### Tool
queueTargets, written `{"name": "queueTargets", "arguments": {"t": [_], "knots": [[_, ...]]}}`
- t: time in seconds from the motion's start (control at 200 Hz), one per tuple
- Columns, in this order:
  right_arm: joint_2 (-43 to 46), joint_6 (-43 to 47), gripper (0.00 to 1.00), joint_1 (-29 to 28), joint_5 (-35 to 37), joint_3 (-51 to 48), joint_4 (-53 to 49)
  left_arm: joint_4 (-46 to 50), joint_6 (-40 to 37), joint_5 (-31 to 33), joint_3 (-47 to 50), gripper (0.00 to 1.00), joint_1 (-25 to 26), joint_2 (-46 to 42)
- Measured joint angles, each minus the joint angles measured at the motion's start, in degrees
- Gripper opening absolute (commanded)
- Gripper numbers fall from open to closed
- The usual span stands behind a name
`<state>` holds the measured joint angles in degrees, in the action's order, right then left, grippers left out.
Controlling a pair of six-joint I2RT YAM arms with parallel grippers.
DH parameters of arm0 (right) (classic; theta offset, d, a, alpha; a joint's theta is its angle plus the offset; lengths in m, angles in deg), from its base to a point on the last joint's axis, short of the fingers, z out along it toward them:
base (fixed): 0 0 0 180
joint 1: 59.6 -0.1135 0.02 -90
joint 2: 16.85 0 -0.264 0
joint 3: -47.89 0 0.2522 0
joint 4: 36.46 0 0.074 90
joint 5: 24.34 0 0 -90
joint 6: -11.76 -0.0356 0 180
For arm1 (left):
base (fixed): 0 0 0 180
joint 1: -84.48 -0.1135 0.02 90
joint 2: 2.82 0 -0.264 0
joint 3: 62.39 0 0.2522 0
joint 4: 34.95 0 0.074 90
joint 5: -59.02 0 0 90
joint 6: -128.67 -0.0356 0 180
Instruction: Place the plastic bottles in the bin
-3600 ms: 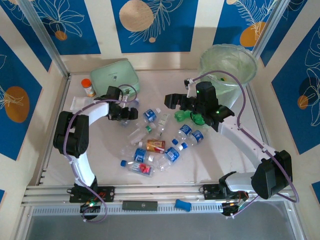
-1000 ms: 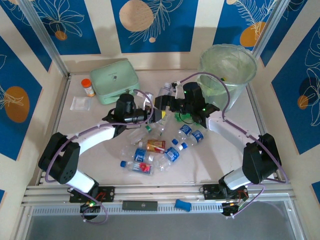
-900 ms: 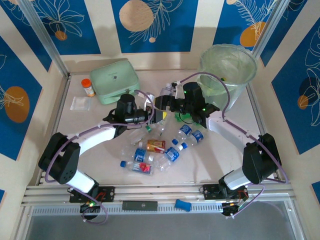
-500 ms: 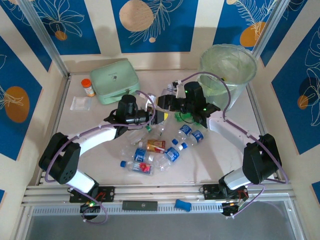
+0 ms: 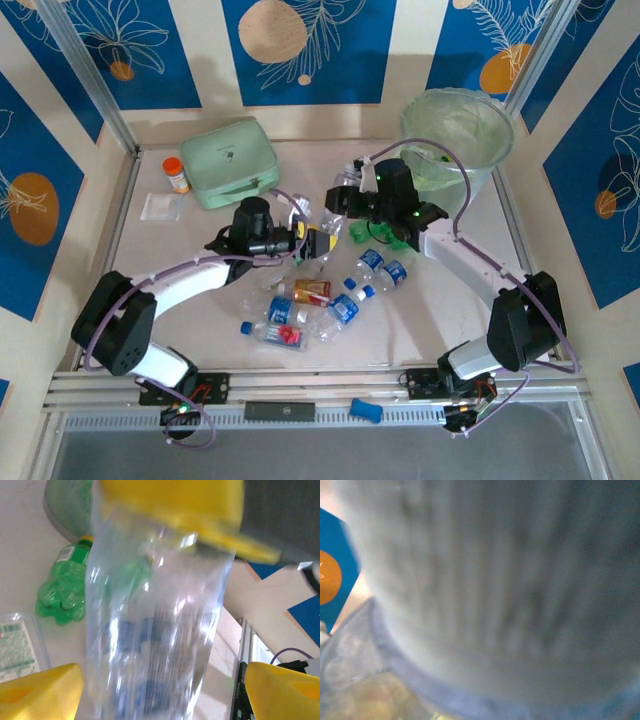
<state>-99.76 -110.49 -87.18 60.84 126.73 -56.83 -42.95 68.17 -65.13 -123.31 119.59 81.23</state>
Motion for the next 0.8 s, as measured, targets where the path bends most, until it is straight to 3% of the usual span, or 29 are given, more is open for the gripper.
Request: {"name": "queueTargets", "arguments": {"t": [0.155,0.41,0.62,0.795], "knots": [[0.1,4.9,0.47,1.2,3.5,7.1,-5.6,0.8,-1.1,3.1,3.2,1.00,-0.6,-3.2],[0.1,12.5,0.47,4.2,9.0,19.2,-12.3,7.6,-1.7,14.3,4.4,1.00,-2.7,-6.0],[0.1,16.2,0.47,11.7,12.5,27.4,-15.4,14.3,-1.6,28.0,6.1,1.00,-3.4,-7.6],[0.1,17.3,0.47,19.6,14.0,30.4,-15.6,15.9,-1.4,32.8,7.7,1.00,-3.5,-8.5]]}}
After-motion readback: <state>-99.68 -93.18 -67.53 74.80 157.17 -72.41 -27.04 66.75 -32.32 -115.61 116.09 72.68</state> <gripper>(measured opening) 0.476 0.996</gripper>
